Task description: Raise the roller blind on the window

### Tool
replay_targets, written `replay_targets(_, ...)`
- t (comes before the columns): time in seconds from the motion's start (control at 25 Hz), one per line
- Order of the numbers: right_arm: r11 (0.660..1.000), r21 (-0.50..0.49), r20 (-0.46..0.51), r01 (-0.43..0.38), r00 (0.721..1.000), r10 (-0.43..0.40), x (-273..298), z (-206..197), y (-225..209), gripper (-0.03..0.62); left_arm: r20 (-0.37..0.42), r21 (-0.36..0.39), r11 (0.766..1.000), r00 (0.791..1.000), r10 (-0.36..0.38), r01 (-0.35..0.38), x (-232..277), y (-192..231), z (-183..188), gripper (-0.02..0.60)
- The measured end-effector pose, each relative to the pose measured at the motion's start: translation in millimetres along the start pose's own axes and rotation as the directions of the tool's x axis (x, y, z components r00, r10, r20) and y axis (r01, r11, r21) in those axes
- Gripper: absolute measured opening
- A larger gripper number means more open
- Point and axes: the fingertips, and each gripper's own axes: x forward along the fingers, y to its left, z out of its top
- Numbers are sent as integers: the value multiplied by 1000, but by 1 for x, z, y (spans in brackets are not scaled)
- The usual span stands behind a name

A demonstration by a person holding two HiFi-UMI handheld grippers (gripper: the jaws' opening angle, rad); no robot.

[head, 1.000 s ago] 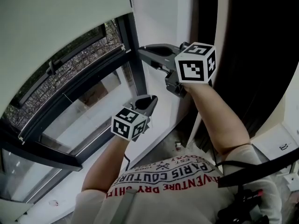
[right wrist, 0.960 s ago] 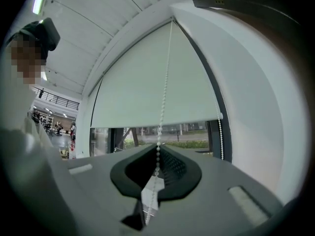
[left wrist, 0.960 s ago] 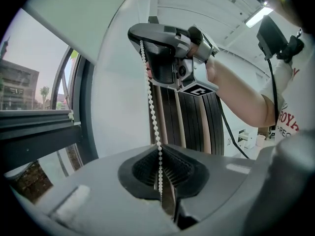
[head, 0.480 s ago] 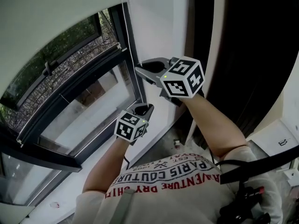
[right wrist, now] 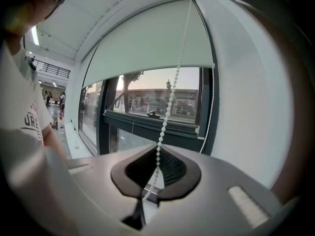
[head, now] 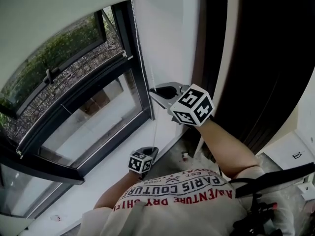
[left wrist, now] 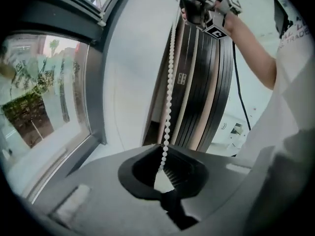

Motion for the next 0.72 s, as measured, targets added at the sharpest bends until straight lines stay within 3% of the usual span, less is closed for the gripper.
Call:
replay_targets(0.16, 999, 35, 18, -4, 1000, 4, -3, 2, -4, 6, 52, 101, 995, 999, -12, 7, -2, -6, 24, 10)
replay_targets(0.24, 1000, 30, 19, -5, 1000, 5, -2, 2, -4, 6, 94, 119, 993, 995, -14, 2, -7, -4, 38, 102)
replay_targets(0.4, 1000, 30, 16, -7, 1000, 6, -3, 0, -6, 6, 203, 145, 989, 978, -39, 9, -33, 1, 79, 152)
replay_targets(0.48, 999, 36, 20, -9, 1000, 9, -4, -1, -9, 6, 284, 130, 991, 957, -67, 31, -55, 4, 115, 153)
replay_targets(0.56, 999, 45, 26, -14, 1000, 13, -5, -1, -11, 8, 382, 114, 992, 919, -94, 54, -84, 6, 161, 153)
replay_targets(0.72, 998, 51, 32, -23, 999, 22, -6, 0, -14, 6, 526, 196, 980, 838, -143, 45, -147, -6, 268, 152)
